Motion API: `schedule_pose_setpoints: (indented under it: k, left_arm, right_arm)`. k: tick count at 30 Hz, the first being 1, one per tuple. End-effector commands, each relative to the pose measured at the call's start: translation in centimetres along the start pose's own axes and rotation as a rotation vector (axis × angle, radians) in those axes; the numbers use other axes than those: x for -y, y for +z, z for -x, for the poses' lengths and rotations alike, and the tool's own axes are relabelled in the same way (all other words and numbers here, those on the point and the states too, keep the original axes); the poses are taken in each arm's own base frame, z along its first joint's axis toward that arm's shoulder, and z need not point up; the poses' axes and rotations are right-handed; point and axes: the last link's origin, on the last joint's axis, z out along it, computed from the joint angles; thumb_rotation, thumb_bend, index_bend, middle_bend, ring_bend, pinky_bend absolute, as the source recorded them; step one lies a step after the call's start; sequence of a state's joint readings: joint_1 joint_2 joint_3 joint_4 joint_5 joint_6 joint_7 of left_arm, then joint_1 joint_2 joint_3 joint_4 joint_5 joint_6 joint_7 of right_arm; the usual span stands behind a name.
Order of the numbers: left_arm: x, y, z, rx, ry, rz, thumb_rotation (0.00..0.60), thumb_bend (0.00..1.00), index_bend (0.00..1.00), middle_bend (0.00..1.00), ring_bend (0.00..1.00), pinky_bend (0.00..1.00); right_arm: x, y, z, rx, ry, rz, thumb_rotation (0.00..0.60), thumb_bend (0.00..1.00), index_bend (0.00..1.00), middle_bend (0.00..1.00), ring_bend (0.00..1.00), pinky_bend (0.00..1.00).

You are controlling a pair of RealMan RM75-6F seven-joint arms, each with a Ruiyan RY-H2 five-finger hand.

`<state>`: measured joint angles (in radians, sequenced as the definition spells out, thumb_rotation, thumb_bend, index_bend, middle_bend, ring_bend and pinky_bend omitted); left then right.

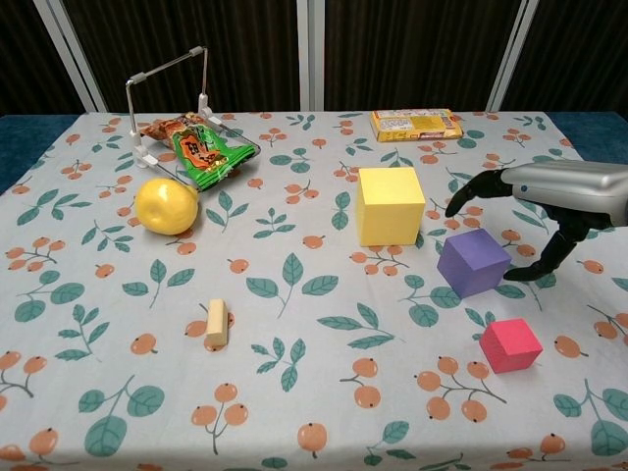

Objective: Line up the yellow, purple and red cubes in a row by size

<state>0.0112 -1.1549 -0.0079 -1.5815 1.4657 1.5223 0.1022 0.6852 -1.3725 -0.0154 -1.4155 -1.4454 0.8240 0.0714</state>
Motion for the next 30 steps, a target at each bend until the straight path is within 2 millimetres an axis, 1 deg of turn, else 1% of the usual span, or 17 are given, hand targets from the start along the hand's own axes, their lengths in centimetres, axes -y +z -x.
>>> schedule_pose_setpoints:
  k: [1,5,7,8,11,18,20,24,30]
  left_arm:
    - [0.1,-0.1,0.1,0.002,-0.001,-0.003,0.6,0.05,0.24,0.19,0.16,0.15]
    - [0.1,0.0,0.1,0.004,-0.002,-0.003,0.6,0.05,0.24,0.19,0.16,0.15]
    - [0.1,0.0,0.2,0.003,-0.002,0.0,0.6,0.05,0.24,0.19,0.16,0.15]
    - [0.1,0.0,0.2,0.002,-0.003,0.001,0.6,0.05,0.24,0.19,0.16,0.15]
    - [0.2,0.0,0.1,-0.001,-0.004,0.0,0.6,0.05,0.24,0.19,0.16,0.15]
    - [0.4,-0.1,0.3,0.004,-0.008,-0.004,0.6,0.05,0.24,0.19,0.16,0.15]
    - [0.4,-0.1,0.4,0.003,-0.008,-0.003,0.6,0.05,0.24,0.19,0.16,0.15]
    - [0.3,0.0,0.4,0.001,-0.01,0.006,0.6,0.05,0.24,0.19,0.16,0.15]
    - [0.5,0.0,0.4,0.001,-0.01,0.001,0.6,0.05,0.24,0.19,0.16,0.15]
  right_arm:
    - [-0.2,0.1,0.4,0.002,0.0,0.016,0.6,0.13,0.23,0.14,0.0,0.0]
    - [-0.5,0.3,1.2,0.004,0.014,0.047,0.6,0.14,0.29,0.14,0.0,0.0]
    - [-0.6,0.5,1.5,-0.01,0.028,0.062,0.6,0.17,0.35,0.15,0.0,0.0]
    - [-0.6,0.5,1.6,-0.019,0.032,0.068,0.6,0.19,0.4,0.17,0.0,0.0]
    - [-0.7,0.4,1.5,-0.055,0.056,0.093,0.6,0.21,0.45,0.18,0.0,0.01]
    - [-2.4,-0.2,-0.2,-0.133,0.174,0.21,0.6,0.2,0.47,0.18,0.0,0.01]
    - [-2.7,-0.1,-0.3,-0.137,0.208,0.243,0.6,0.2,0.47,0.18,0.0,0.01]
    - [-2.6,1.1,-0.2,-0.125,0.243,0.291,0.6,0.2,0.47,0.18,0.0,0.01]
    - [-1.3,3.6,-0.6,-0.119,0.247,0.293,0.6,0.2,0.47,0.18,0.0,0.01]
